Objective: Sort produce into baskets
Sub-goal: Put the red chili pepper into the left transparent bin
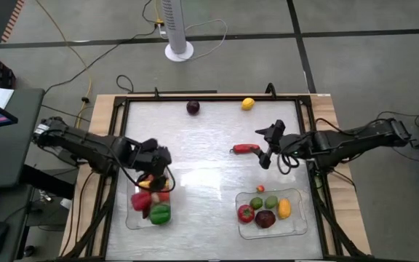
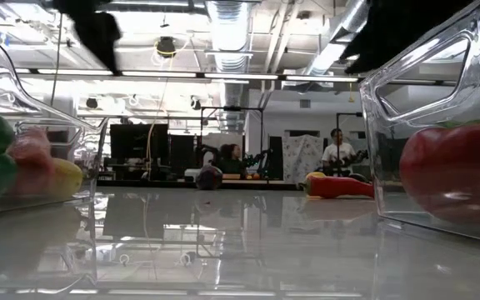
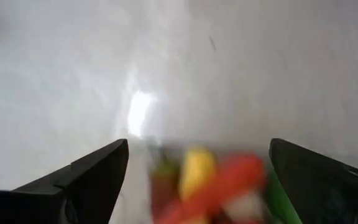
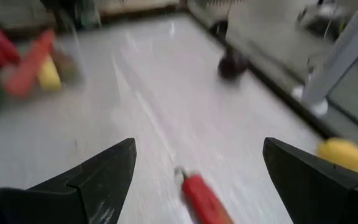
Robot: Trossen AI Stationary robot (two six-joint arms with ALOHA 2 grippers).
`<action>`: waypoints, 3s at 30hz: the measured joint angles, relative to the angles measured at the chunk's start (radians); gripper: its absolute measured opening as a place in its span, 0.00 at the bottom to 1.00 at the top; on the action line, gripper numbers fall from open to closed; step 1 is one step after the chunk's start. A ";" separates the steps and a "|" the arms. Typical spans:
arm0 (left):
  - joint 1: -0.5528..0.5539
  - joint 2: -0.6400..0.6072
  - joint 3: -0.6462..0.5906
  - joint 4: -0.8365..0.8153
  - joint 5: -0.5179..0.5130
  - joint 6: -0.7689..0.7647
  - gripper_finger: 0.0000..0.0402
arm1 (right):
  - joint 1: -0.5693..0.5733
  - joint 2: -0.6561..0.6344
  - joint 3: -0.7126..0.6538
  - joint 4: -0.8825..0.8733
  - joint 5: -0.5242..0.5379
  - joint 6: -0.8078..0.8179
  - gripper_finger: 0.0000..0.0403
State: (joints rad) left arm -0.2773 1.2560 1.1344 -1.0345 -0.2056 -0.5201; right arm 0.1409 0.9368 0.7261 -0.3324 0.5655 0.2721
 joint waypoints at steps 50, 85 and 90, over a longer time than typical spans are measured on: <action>0.321 0.012 -0.327 0.979 0.123 0.585 0.94 | -0.225 0.568 0.078 0.064 -0.357 -0.149 0.48; 0.315 0.298 -0.213 1.147 0.125 0.562 0.37 | -0.036 0.573 0.225 0.233 -0.237 -0.243 0.54; 0.315 0.288 -0.213 1.107 0.108 0.573 0.38 | -0.033 0.573 0.228 0.278 -0.255 -0.247 0.66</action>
State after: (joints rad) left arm 0.0381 1.5441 0.9210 0.0729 -0.0977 0.0525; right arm 0.1083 1.5096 0.9540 -0.0542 0.3110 0.0247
